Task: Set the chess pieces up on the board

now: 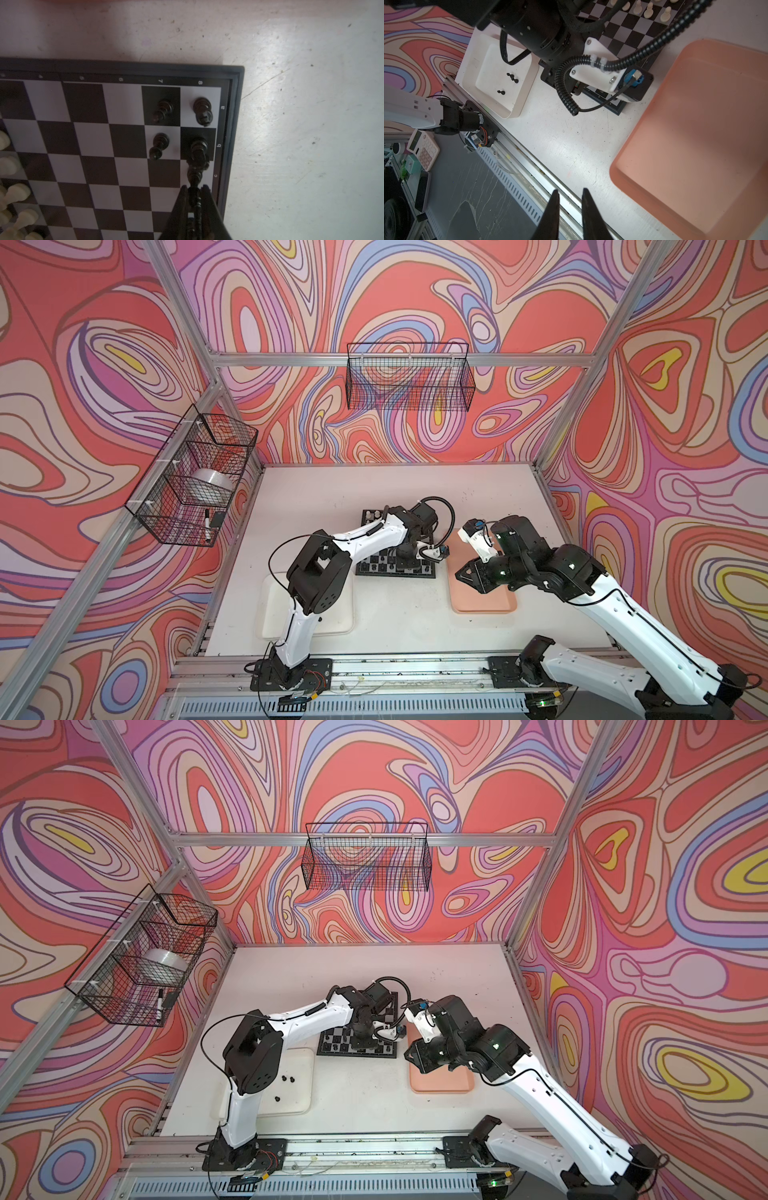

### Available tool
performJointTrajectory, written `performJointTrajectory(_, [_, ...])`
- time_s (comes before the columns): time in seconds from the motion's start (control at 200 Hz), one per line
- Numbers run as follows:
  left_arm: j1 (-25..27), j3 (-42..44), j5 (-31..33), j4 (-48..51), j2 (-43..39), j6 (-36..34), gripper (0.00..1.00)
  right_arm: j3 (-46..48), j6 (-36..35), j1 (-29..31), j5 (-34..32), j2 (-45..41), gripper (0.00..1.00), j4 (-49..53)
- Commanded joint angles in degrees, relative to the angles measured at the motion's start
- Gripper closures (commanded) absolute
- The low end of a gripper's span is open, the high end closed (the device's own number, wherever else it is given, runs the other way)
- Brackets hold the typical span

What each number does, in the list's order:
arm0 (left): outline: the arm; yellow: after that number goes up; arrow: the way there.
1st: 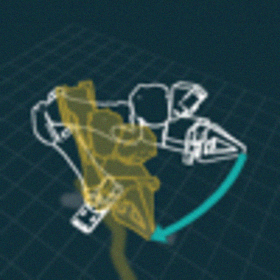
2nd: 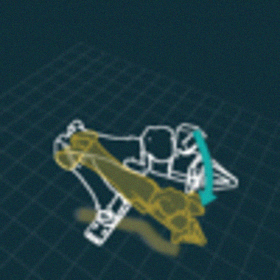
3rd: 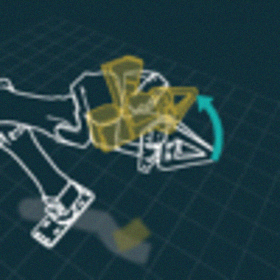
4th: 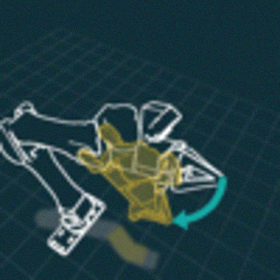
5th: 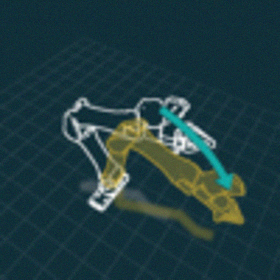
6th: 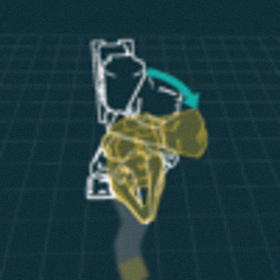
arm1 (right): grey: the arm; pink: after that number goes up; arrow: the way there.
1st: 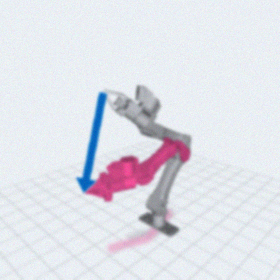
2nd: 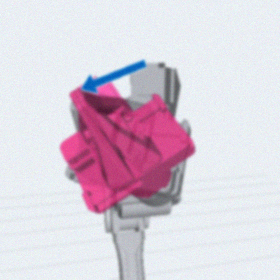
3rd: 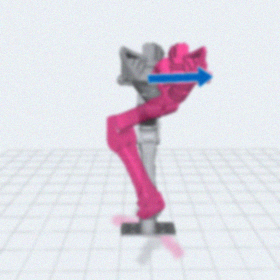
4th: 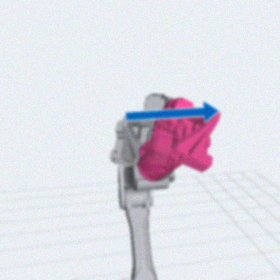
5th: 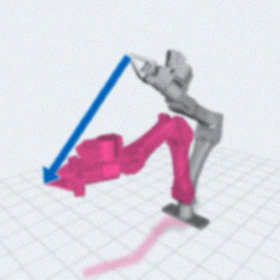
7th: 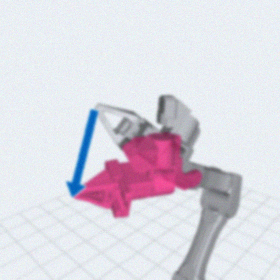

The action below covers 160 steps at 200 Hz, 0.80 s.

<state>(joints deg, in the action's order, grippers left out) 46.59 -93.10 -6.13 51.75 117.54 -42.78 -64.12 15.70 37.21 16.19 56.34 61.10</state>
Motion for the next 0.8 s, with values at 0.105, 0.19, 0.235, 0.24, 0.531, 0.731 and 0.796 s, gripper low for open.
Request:
performJointTrajectory(0.105, [0.41,0.64,0.22,0.37,0.68,0.13,0.8,0.88,-0.5,0.14,-0.83,-0.44,0.8,-0.54])
performJointTrajectory(0.19, [0.35,0.53,0.18,0.29,0.61,0.1,0.76,1.01,-0.63,0.16,-0.89,-0.33,0.8,-0.54])
performJointTrajectory(0.235, [0.43,0.4,0.22,0.33,0.59,0.09,0.74,1.01,-0.65,0.14,-0.98,-0.26,0.8,-0.52])
performJointTrajectory(0.24, [0.43,0.39,0.19,0.35,0.63,0.12,0.74,0.97,-0.66,0.14,-0.98,-0.26,0.8,-0.53])
performJointTrajectory(0.531, [0.38,-0.07,0.14,0.75,0.34,0.18,0.59,1.11,-0.68,0.14,-0.98,-0.35,0.8,-0.62])
performJointTrajectory(0.731, [0.39,-1.28,-0.36,2.27,-0.35,0.21,0.52,-0.87,-0.55,0.14,-0.2,-0.85,0.8,-0.6])
performJointTrajectory(0.796, [0.41,-1.63,-0.37,2.82,-0.69,0.2,0.5,-2.02,-0.41,0.14,0.07,-1.34,0.8,-0.54])
